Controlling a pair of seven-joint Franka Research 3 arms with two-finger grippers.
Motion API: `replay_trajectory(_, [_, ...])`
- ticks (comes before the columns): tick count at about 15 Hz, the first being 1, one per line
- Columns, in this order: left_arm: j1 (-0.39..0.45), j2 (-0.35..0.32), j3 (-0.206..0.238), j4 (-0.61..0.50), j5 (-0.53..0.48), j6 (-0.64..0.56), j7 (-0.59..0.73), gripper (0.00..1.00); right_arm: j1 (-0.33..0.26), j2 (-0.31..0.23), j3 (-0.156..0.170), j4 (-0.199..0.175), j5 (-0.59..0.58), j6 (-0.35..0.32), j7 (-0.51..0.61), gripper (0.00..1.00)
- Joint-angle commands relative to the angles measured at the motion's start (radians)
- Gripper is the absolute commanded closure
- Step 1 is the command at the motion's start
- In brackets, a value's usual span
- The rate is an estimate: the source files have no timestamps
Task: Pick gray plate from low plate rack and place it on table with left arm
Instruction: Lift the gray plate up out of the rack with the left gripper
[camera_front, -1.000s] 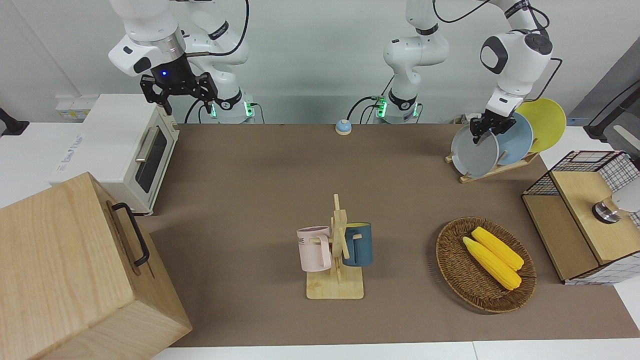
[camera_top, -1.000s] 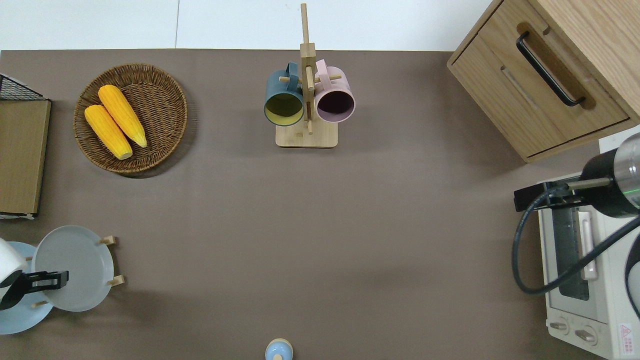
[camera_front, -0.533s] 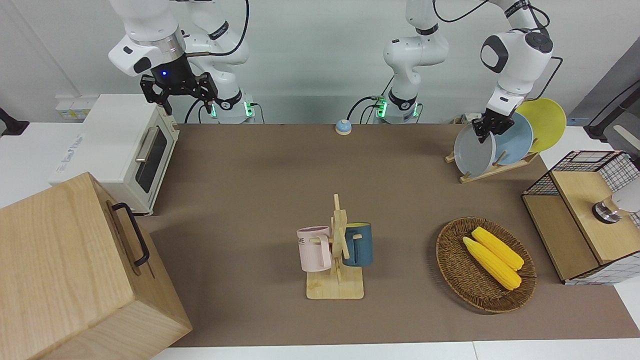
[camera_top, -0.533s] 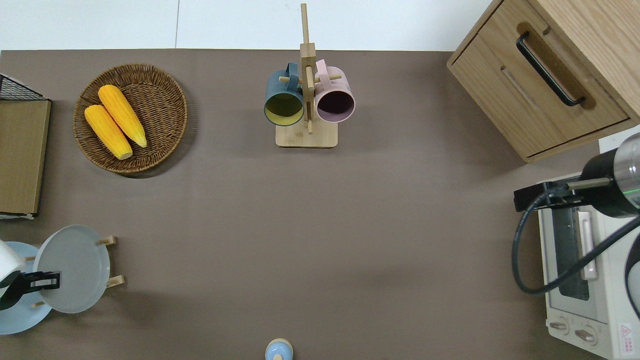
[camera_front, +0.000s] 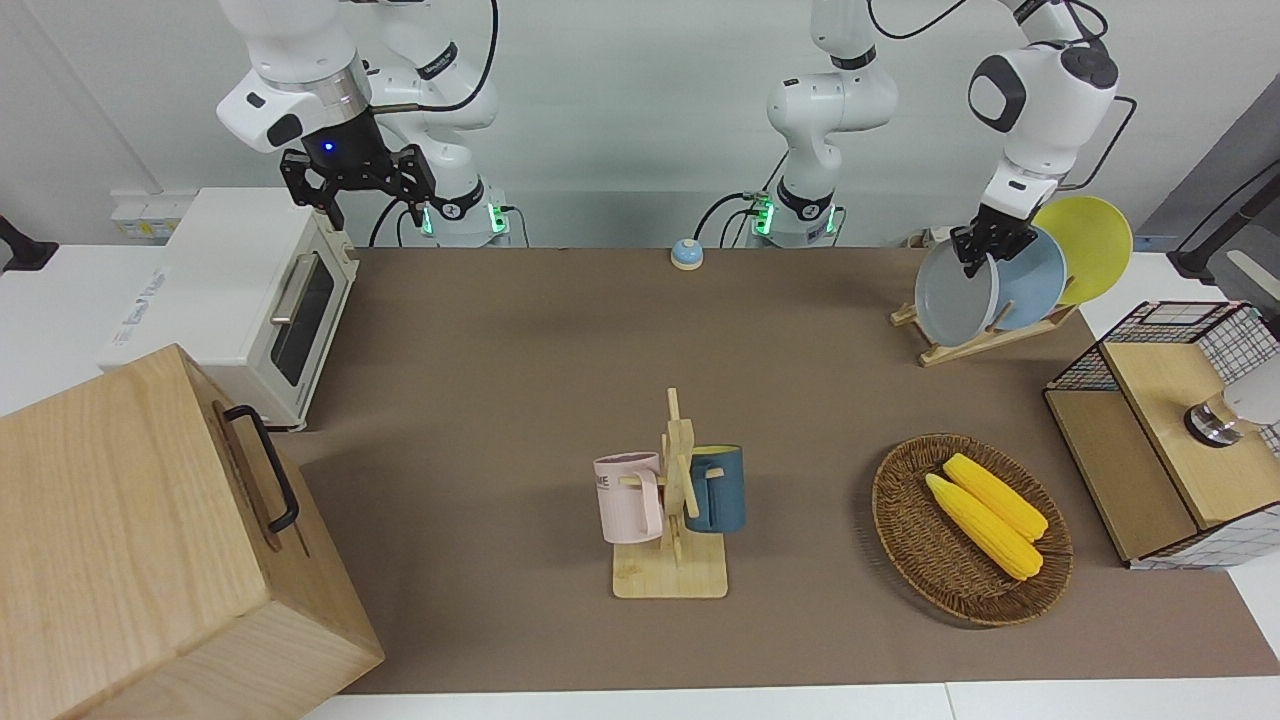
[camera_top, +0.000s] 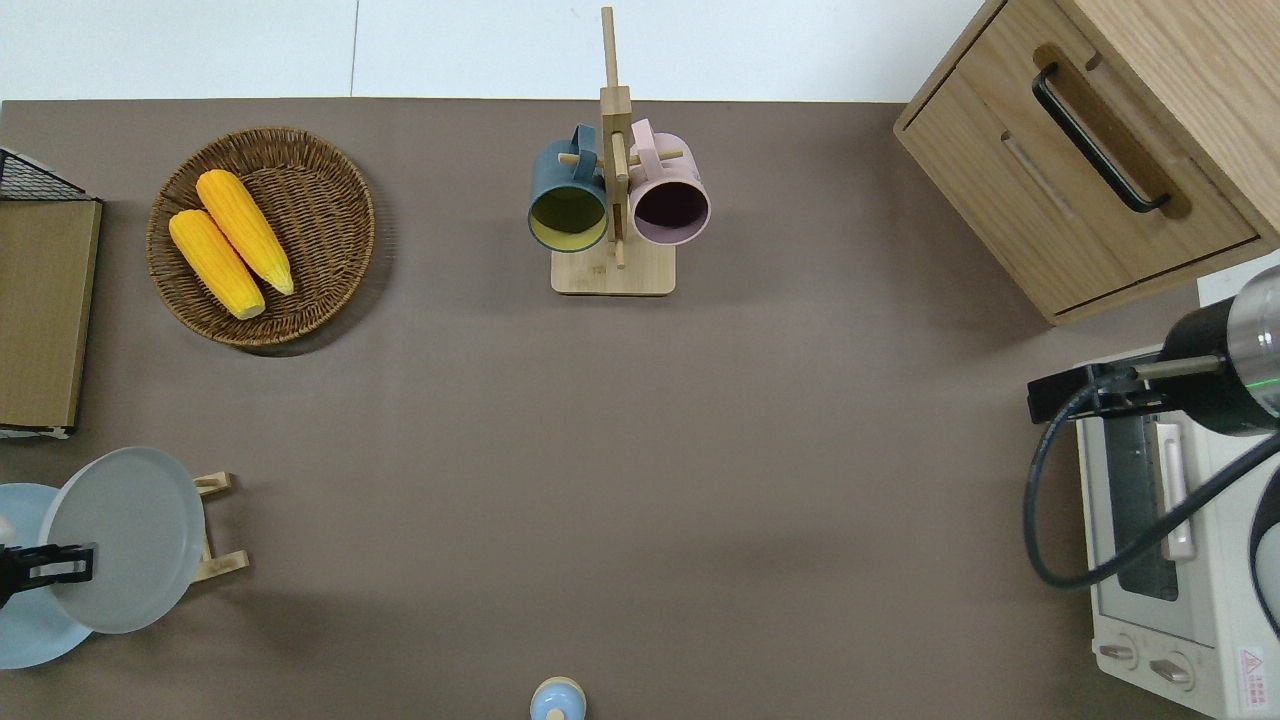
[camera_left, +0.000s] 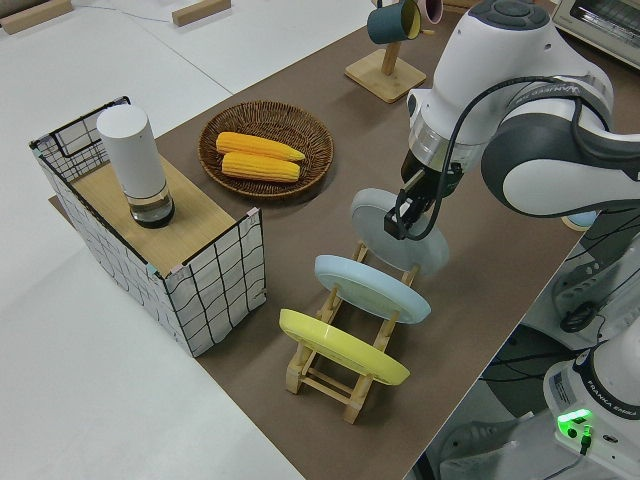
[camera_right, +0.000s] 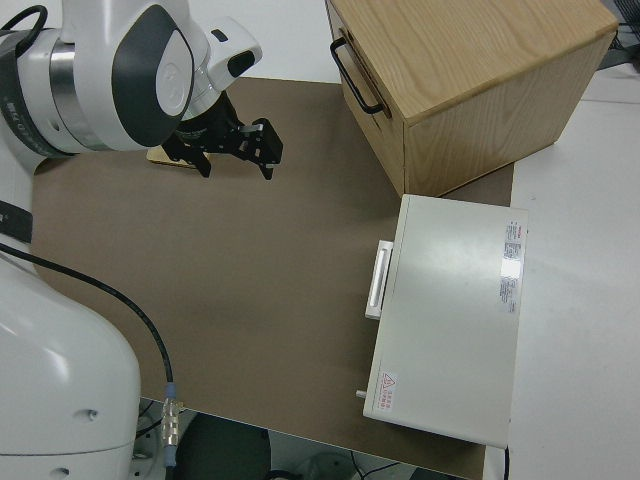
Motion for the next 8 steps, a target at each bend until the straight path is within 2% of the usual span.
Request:
replay_trajectory(1, [-0.01,-0.011,-0.016,0.092,0.013,-0.104,0.009,1.0,-0.007,-0.002,0.007,0.006,0.007,-0.014,0.0,0.011])
replay_trajectory(4, [-0.012,-0.011,-0.05,0.154,0.005,-0.182,0.002,1.0,-0.007,-0.002,0.007,0.006,0.007,-0.014,0.0,0.013])
replay_trajectory(8, [-0.012,-0.011,-0.07,0.245,0.001,-0.295,0.0,1.0,-0.007,-0.002,0.005,0.006,0.007,-0.014,-0.001,0.011])
